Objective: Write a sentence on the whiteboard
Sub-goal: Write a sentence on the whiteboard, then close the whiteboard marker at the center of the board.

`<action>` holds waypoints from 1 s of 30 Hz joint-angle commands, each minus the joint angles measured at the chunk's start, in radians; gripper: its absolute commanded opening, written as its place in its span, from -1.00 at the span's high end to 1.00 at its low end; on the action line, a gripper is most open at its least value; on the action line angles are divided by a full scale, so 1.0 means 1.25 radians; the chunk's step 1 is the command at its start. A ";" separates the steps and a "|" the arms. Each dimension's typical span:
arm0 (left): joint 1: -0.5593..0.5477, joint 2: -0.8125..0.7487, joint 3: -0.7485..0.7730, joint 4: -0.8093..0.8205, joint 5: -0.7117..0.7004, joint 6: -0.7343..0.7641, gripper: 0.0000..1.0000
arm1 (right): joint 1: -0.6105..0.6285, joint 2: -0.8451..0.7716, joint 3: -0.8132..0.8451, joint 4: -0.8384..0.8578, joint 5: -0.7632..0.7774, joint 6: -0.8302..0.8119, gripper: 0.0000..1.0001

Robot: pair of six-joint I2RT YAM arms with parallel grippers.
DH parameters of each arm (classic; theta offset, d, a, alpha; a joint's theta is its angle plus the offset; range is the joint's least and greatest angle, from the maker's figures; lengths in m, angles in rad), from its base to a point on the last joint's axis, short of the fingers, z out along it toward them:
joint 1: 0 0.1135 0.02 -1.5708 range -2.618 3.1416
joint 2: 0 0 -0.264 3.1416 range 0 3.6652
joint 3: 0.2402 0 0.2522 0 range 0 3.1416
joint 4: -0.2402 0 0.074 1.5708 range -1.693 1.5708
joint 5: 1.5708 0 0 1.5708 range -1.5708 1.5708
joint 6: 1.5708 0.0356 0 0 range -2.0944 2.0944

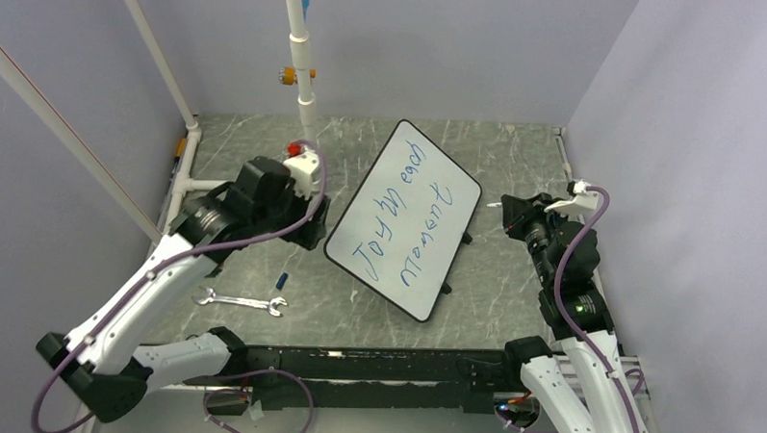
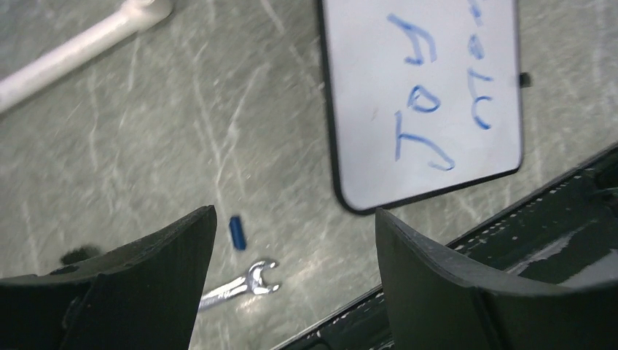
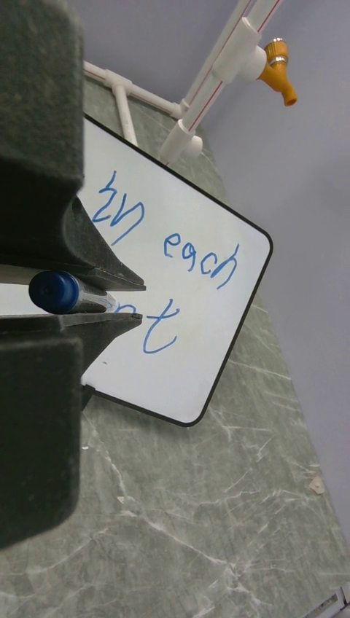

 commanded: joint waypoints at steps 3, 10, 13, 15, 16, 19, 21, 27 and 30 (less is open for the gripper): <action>0.001 -0.106 -0.121 -0.094 -0.145 -0.064 -0.62 | 0.001 -0.006 0.019 0.037 -0.026 0.005 1.00; 0.001 -0.094 -0.219 -0.110 -0.180 -0.105 -0.51 | 0.002 0.010 0.055 0.037 -0.056 0.011 1.00; 0.003 -0.066 -0.233 -0.086 -0.215 -0.104 -0.51 | 0.002 0.004 0.064 0.033 -0.061 0.013 1.00; 0.007 -0.044 -0.240 -0.074 -0.227 -0.124 -0.50 | 0.003 -0.002 0.067 0.028 -0.063 0.013 1.00; 0.011 -0.034 -0.250 -0.053 -0.224 -0.135 -0.50 | 0.002 -0.006 0.068 0.026 -0.063 0.011 1.00; 0.026 -0.020 -0.301 0.002 -0.212 -0.190 -0.51 | 0.002 -0.016 0.070 0.016 -0.058 0.004 1.00; 0.032 -0.013 -0.337 0.035 -0.204 -0.217 -0.49 | 0.002 -0.020 0.072 0.008 -0.057 -0.002 1.00; 0.071 0.013 -0.444 0.114 -0.238 -0.264 -0.48 | 0.002 -0.028 0.076 -0.003 -0.058 -0.009 1.00; 0.081 0.028 -0.452 0.142 -0.221 -0.262 -0.46 | 0.002 -0.032 0.074 -0.005 -0.064 -0.007 1.00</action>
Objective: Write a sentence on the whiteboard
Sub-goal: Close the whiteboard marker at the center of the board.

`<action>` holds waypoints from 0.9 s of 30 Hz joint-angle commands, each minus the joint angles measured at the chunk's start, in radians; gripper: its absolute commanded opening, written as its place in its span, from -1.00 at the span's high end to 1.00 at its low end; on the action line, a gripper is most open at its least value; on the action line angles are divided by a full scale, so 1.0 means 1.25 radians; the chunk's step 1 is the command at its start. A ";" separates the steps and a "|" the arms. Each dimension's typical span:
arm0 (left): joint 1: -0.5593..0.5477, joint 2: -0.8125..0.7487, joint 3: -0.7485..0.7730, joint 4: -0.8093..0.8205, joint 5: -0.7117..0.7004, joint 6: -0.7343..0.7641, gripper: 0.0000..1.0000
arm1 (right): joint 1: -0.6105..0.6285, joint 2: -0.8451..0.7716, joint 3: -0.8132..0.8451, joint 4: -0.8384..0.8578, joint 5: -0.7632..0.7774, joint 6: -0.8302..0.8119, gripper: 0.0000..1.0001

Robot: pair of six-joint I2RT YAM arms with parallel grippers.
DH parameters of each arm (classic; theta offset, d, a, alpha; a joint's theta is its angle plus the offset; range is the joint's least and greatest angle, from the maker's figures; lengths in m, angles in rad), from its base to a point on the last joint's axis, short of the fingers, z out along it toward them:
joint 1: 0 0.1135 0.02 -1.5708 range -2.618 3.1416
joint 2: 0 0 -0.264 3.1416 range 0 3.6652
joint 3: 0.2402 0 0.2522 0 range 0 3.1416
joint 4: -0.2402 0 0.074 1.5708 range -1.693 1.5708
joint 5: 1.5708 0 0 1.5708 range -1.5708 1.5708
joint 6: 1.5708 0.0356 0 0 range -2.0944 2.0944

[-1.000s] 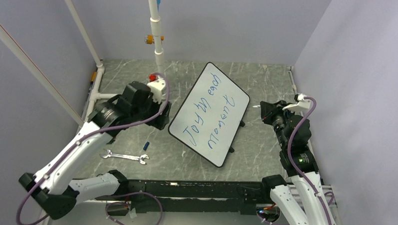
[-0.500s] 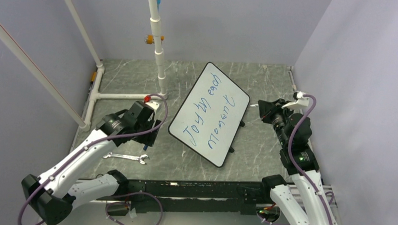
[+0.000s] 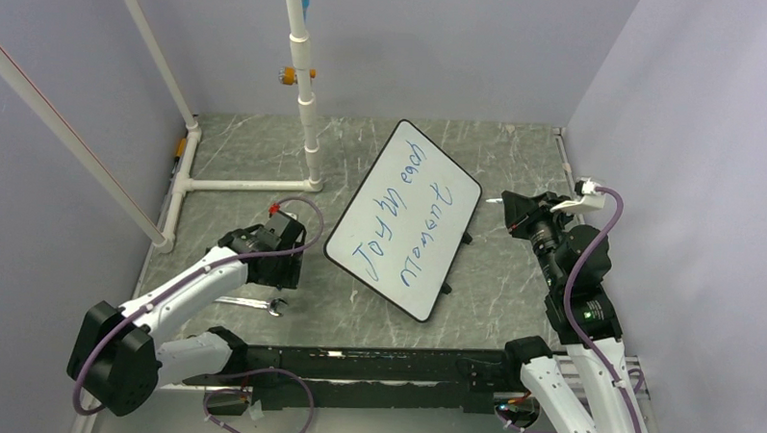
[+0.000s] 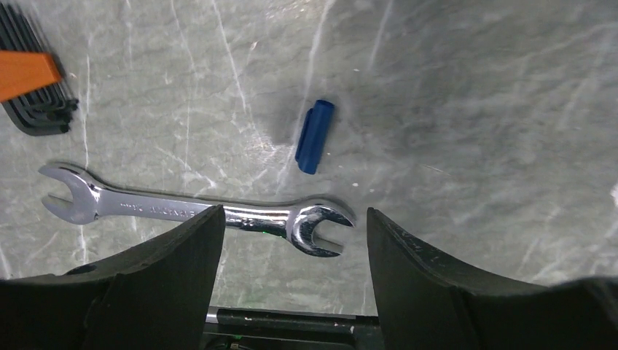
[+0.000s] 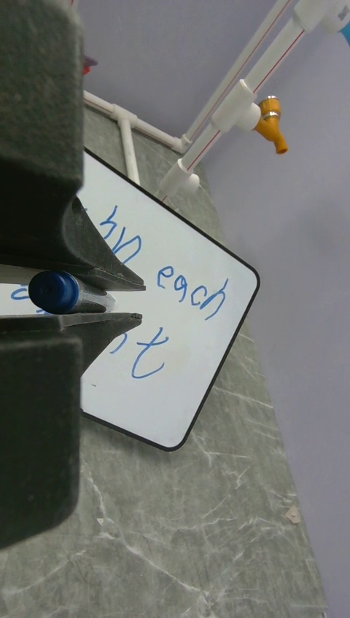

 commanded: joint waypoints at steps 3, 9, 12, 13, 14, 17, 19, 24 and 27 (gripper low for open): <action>0.030 0.040 -0.002 0.097 0.000 -0.032 -0.44 | 0.002 -0.017 0.024 0.009 -0.020 -0.004 1.00; 0.051 0.121 -0.006 0.137 0.027 -0.064 -0.32 | 0.002 -0.024 0.014 0.006 -0.021 -0.002 1.00; 0.062 0.138 -0.027 0.167 0.047 -0.086 -0.31 | 0.002 -0.026 0.016 -0.002 -0.016 -0.007 1.00; 0.066 0.139 -0.042 0.185 0.063 -0.092 -0.30 | 0.002 -0.027 0.016 -0.004 -0.014 -0.008 1.00; 0.070 0.140 -0.050 0.197 0.077 -0.100 -0.28 | 0.002 -0.028 0.016 -0.006 -0.014 -0.010 1.00; 0.070 0.147 -0.074 0.220 0.092 -0.124 -0.22 | 0.002 -0.027 0.016 -0.008 -0.011 -0.012 1.00; 0.071 0.155 -0.092 0.241 0.107 -0.131 -0.16 | 0.002 -0.027 0.016 -0.007 -0.010 -0.014 1.00; 0.071 0.168 -0.151 0.311 0.174 -0.153 0.09 | 0.001 -0.024 0.014 -0.009 -0.007 -0.018 1.00; 0.071 0.170 -0.157 0.320 0.180 -0.158 0.24 | 0.002 -0.024 0.011 -0.009 -0.007 -0.018 1.00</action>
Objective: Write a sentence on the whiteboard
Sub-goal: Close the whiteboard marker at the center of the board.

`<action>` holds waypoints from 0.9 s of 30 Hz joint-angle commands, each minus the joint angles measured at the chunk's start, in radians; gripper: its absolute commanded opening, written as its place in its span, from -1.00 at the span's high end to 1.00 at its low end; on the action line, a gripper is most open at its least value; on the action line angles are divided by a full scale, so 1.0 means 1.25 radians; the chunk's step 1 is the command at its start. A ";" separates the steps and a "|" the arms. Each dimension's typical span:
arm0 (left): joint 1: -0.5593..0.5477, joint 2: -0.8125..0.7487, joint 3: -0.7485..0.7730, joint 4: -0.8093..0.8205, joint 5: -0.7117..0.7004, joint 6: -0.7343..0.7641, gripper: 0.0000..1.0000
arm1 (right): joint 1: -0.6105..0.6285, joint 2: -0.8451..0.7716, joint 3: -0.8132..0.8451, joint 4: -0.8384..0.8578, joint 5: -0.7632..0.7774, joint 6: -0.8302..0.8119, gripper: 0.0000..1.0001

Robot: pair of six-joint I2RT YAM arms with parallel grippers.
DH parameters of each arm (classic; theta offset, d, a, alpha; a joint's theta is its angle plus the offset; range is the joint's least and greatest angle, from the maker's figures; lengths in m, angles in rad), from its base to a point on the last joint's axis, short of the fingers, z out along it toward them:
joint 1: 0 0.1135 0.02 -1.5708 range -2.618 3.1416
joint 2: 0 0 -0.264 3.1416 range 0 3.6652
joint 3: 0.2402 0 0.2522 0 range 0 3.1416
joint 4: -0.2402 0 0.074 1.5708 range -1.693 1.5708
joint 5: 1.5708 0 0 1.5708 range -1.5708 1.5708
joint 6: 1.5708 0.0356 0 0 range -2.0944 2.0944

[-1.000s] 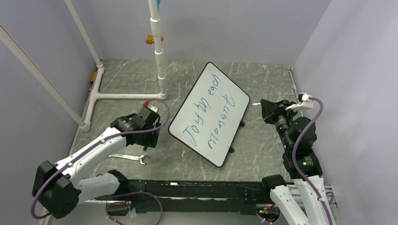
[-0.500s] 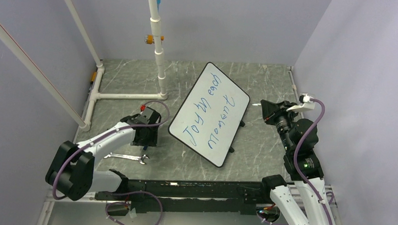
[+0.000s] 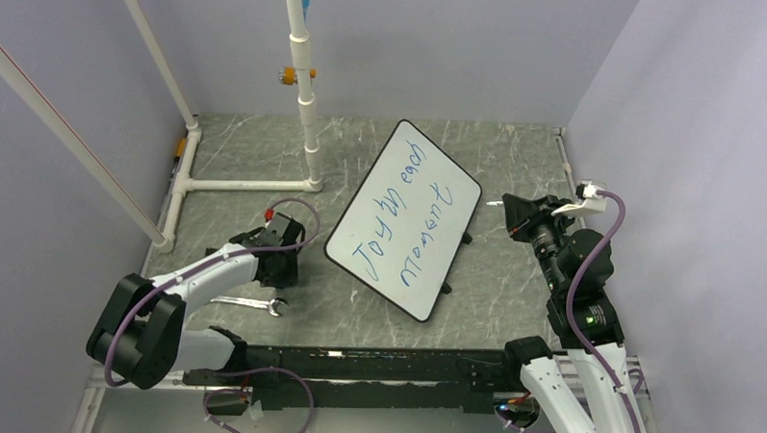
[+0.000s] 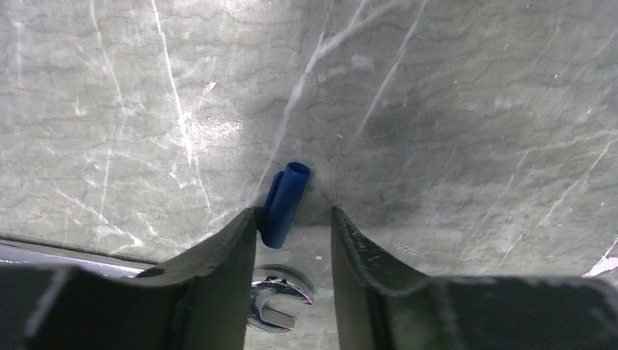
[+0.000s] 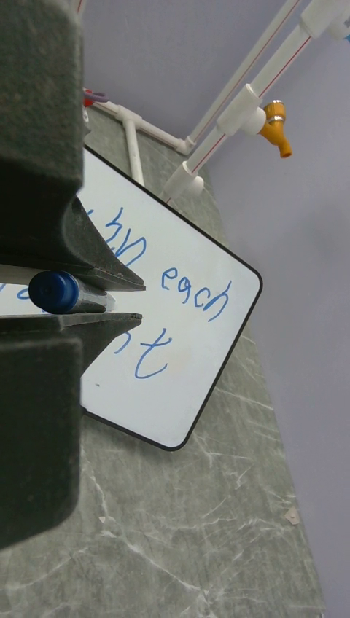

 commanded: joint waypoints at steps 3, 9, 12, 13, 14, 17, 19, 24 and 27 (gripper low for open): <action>-0.002 0.036 -0.047 0.084 0.090 -0.048 0.36 | 0.002 -0.004 0.009 0.009 0.000 -0.014 1.00; -0.002 0.066 -0.031 0.077 0.084 -0.051 0.53 | 0.002 -0.006 0.007 0.007 0.004 -0.014 1.00; -0.002 0.070 -0.024 0.072 0.078 -0.048 0.59 | 0.001 -0.007 0.005 0.006 0.002 -0.015 1.00; -0.002 0.074 -0.021 0.073 0.078 -0.046 0.67 | 0.001 -0.007 0.005 0.007 0.003 -0.015 1.00; -0.002 0.077 -0.019 0.074 0.079 -0.043 0.78 | 0.002 -0.008 0.004 0.006 0.002 -0.015 1.00; -0.003 0.080 -0.009 0.079 0.085 -0.027 1.00 | 0.001 -0.008 0.006 0.005 0.001 -0.016 1.00; -0.009 0.052 -0.008 0.087 0.095 -0.014 1.00 | 0.002 -0.008 0.010 0.003 0.001 -0.017 1.00; -0.013 -0.079 0.028 0.034 0.101 0.024 1.00 | 0.002 -0.002 0.022 -0.001 -0.003 -0.013 1.00; -0.013 -0.146 0.068 -0.011 0.122 0.067 1.00 | 0.002 0.002 0.030 -0.001 -0.016 -0.006 1.00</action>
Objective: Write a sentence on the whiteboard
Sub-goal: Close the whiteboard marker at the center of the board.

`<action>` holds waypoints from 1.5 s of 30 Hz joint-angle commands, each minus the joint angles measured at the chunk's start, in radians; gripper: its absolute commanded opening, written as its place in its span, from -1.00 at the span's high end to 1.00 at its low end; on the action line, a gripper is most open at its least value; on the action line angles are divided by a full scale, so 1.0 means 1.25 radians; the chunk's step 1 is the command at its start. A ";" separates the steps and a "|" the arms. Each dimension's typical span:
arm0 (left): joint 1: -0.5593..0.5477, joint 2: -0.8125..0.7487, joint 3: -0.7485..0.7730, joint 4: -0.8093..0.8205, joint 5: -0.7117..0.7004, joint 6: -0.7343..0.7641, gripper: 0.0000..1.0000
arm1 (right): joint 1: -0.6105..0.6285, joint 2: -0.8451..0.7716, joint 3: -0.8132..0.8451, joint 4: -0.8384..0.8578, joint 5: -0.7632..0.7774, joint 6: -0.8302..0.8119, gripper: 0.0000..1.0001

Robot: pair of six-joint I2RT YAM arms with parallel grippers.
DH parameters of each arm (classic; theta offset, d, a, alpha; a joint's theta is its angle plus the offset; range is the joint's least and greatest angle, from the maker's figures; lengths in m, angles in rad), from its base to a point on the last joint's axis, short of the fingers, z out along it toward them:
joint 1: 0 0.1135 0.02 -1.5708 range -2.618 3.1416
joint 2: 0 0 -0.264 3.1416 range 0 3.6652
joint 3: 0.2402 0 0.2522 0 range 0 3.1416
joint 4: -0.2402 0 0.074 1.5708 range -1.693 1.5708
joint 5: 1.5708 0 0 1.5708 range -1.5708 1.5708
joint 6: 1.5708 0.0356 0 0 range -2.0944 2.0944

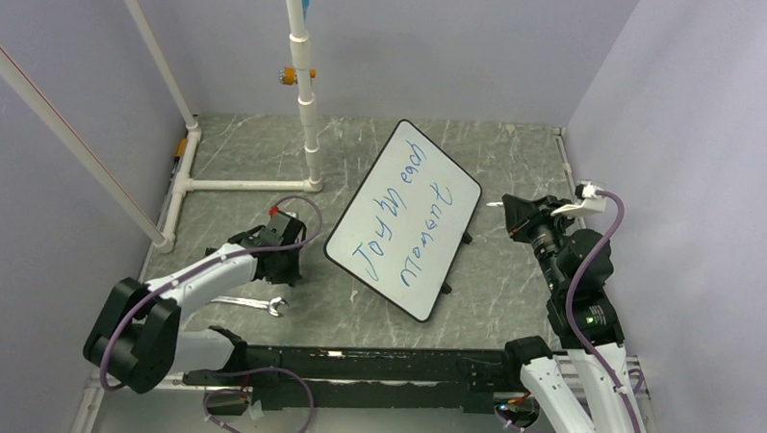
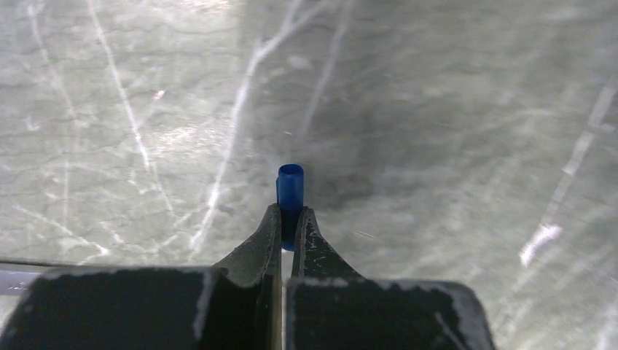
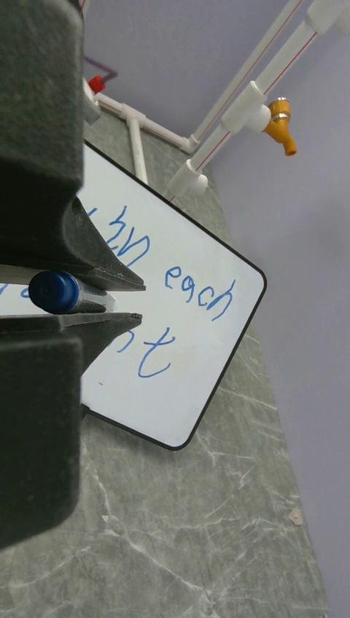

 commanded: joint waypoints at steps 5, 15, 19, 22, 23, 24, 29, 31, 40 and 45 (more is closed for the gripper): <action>-0.004 -0.159 0.133 -0.114 0.068 0.128 1.00 | 0.002 0.012 0.042 0.006 -0.047 0.003 1.00; -0.004 -0.264 0.211 -0.169 0.112 0.324 1.00 | 0.002 0.046 0.083 -0.006 -0.136 0.020 1.00; -0.003 -0.297 0.235 -0.168 0.141 0.385 1.00 | 0.002 0.067 0.094 -0.010 -0.176 0.043 1.00; -0.004 -0.326 0.237 -0.146 0.174 0.428 1.00 | 0.002 0.077 0.100 -0.005 -0.209 0.061 1.00; -0.004 -0.337 0.235 -0.132 0.198 0.455 1.00 | 0.002 0.079 0.102 -0.002 -0.220 0.067 1.00; -0.004 -0.345 0.235 -0.118 0.216 0.474 1.00 | 0.002 0.083 0.102 0.002 -0.230 0.073 1.00; -0.003 -0.385 0.220 -0.017 0.301 0.528 1.00 | 0.002 0.111 0.123 -0.002 -0.282 0.098 1.00; -0.004 -0.393 0.209 0.025 0.335 0.561 1.00 | 0.002 0.123 0.128 -0.003 -0.307 0.104 1.00; -0.005 -0.374 0.148 0.258 0.402 0.648 1.00 | 0.002 0.163 0.130 0.035 -0.368 0.125 1.00; -0.006 -0.259 0.217 0.274 0.494 0.695 1.00 | 0.002 0.179 0.131 0.054 -0.392 0.122 1.00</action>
